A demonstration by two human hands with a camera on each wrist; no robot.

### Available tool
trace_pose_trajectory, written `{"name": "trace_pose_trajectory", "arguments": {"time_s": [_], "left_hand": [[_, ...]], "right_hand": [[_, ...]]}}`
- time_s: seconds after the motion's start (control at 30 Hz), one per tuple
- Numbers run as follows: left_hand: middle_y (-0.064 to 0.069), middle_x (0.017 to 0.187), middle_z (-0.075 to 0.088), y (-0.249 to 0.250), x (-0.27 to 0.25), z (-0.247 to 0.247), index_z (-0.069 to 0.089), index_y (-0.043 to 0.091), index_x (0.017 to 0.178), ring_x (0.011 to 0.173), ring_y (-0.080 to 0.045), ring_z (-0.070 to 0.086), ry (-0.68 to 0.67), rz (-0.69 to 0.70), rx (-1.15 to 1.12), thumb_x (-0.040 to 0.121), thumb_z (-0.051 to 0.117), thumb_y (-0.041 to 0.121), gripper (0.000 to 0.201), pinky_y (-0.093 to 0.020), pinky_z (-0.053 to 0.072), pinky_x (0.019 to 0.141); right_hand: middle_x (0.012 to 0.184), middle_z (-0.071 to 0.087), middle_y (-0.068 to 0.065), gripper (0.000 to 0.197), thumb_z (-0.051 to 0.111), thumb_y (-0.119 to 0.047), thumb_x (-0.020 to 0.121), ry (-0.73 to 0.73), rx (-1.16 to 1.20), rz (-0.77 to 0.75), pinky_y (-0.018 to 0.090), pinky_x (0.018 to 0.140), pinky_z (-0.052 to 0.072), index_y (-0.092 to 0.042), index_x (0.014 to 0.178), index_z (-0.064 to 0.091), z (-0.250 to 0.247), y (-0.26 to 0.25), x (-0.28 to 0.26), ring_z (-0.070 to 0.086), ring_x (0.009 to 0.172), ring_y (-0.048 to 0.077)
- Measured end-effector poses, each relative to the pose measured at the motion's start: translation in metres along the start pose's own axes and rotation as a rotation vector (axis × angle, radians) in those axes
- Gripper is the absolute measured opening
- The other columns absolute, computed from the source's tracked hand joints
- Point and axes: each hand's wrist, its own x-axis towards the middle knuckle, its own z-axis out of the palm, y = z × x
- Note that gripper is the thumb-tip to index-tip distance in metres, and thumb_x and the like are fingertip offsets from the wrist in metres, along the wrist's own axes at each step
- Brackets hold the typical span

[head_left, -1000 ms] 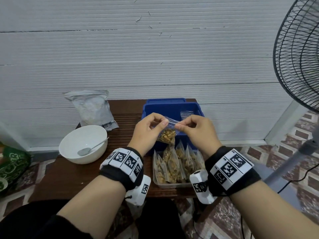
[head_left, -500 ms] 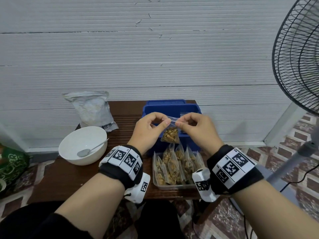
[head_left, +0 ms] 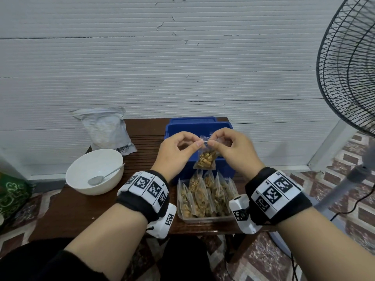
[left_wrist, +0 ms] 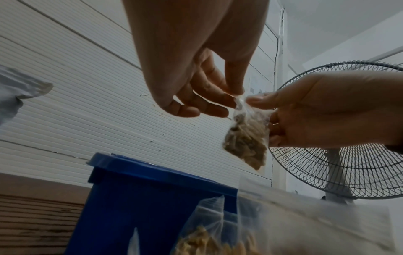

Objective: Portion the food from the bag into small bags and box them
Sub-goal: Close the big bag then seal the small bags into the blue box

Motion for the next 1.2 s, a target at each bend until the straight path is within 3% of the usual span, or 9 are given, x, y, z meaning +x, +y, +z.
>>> {"name": "trace_pose_trajectory", "arguments": {"time_s": [0.13, 0.2, 0.27, 0.37, 0.53, 0.67, 0.83, 1.03, 1.2], "left_hand": [[0.001, 0.091, 0.074, 0.001, 0.004, -0.003, 0.069, 0.017, 0.099, 0.092, -0.009, 0.068, 0.008, -0.060, -0.054, 0.091, 0.063, 0.022, 0.010, -0.021, 0.052, 0.086], [0.005, 0.091, 0.073, -0.004, 0.010, -0.010, 0.068, 0.018, 0.101, 0.091, -0.007, 0.068, 0.060, -0.098, -0.029, 0.094, 0.058, 0.022, 0.013, -0.021, 0.050, 0.087], [0.008, 0.092, 0.072, -0.012, 0.018, -0.018, 0.067, 0.020, 0.101, 0.092, -0.005, 0.066, 0.117, -0.144, 0.025, 0.096, 0.056, 0.023, 0.013, -0.023, 0.049, 0.089], [0.008, 0.098, 0.069, -0.031, 0.029, -0.029, 0.066, 0.022, 0.101, 0.098, -0.007, 0.062, 0.181, -0.224, 0.102, 0.096, 0.056, 0.024, 0.011, -0.024, 0.047, 0.088], [0.007, 0.105, 0.061, -0.055, 0.042, -0.038, 0.062, 0.019, 0.113, 0.102, -0.011, 0.057, 0.223, -0.310, 0.200, 0.096, 0.056, 0.025, 0.019, -0.028, 0.045, 0.091], [0.005, 0.109, 0.057, -0.068, 0.054, -0.038, 0.056, 0.015, 0.125, 0.104, -0.013, 0.055, 0.209, -0.363, 0.207, 0.096, 0.056, 0.024, 0.030, -0.029, 0.045, 0.092], [0.003, 0.126, 0.056, -0.080, 0.062, -0.037, 0.051, 0.017, 0.133, 0.109, -0.012, 0.053, 0.166, -0.394, 0.190, 0.096, 0.056, 0.028, 0.039, -0.028, 0.044, 0.093], [0.008, 0.133, 0.051, -0.088, 0.070, -0.036, 0.043, 0.021, 0.140, 0.107, -0.008, 0.049, 0.116, -0.417, 0.195, 0.096, 0.054, 0.032, 0.047, -0.023, 0.042, 0.082], [0.012, 0.116, 0.049, -0.095, 0.070, -0.033, 0.042, 0.023, 0.142, 0.093, -0.003, 0.049, 0.085, -0.445, 0.184, 0.097, 0.054, 0.029, 0.047, -0.008, 0.039, 0.059]], "right_hand": [[0.080, 0.062, 0.006, 0.015, 0.065, -0.013, 0.087, 0.032, -0.069, -0.014, 0.028, 0.070, 0.043, -0.021, 0.076, 0.061, -0.014, -0.006, 0.018, 0.052, 0.071, 0.014], [0.078, 0.060, 0.000, 0.010, 0.064, -0.014, 0.088, 0.039, -0.101, -0.004, 0.017, 0.064, 0.039, -0.018, 0.079, 0.061, -0.023, -0.010, 0.029, 0.049, 0.068, 0.007], [0.074, 0.057, -0.006, 0.010, 0.063, -0.015, 0.088, -0.006, -0.204, -0.005, 0.006, 0.057, 0.033, -0.018, 0.079, 0.060, -0.032, -0.012, 0.043, 0.046, 0.065, 0.001], [0.071, 0.055, -0.010, 0.012, 0.062, -0.015, 0.089, -0.122, -0.413, 0.011, 0.004, 0.053, 0.032, -0.019, 0.079, 0.059, -0.043, -0.012, 0.066, 0.048, 0.067, 0.003], [0.088, 0.062, -0.001, 0.004, 0.063, -0.014, 0.087, -0.354, -0.775, 0.046, 0.029, 0.075, 0.046, -0.018, 0.088, 0.063, -0.043, 0.002, 0.103, 0.054, 0.085, 0.016], [0.098, 0.061, 0.000, 0.007, 0.066, -0.017, 0.085, -0.517, -0.997, 0.096, 0.029, 0.076, 0.042, -0.022, 0.089, 0.062, -0.030, 0.024, 0.126, 0.052, 0.088, 0.018], [0.106, 0.065, 0.005, 0.009, 0.065, -0.012, 0.085, -0.686, -1.107, 0.126, 0.034, 0.085, 0.049, -0.020, 0.090, 0.064, -0.012, 0.043, 0.147, 0.057, 0.098, 0.023], [0.106, 0.067, 0.009, 0.017, 0.061, -0.010, 0.085, -0.807, -1.243, 0.127, 0.031, 0.081, 0.049, -0.013, 0.100, 0.069, 0.011, 0.059, 0.160, 0.061, 0.100, 0.029], [0.094, 0.069, 0.005, 0.003, 0.068, -0.027, 0.074, -0.842, -1.331, 0.125, 0.041, 0.079, 0.056, -0.027, 0.074, 0.065, 0.019, 0.068, 0.176, 0.065, 0.087, 0.030]]}}
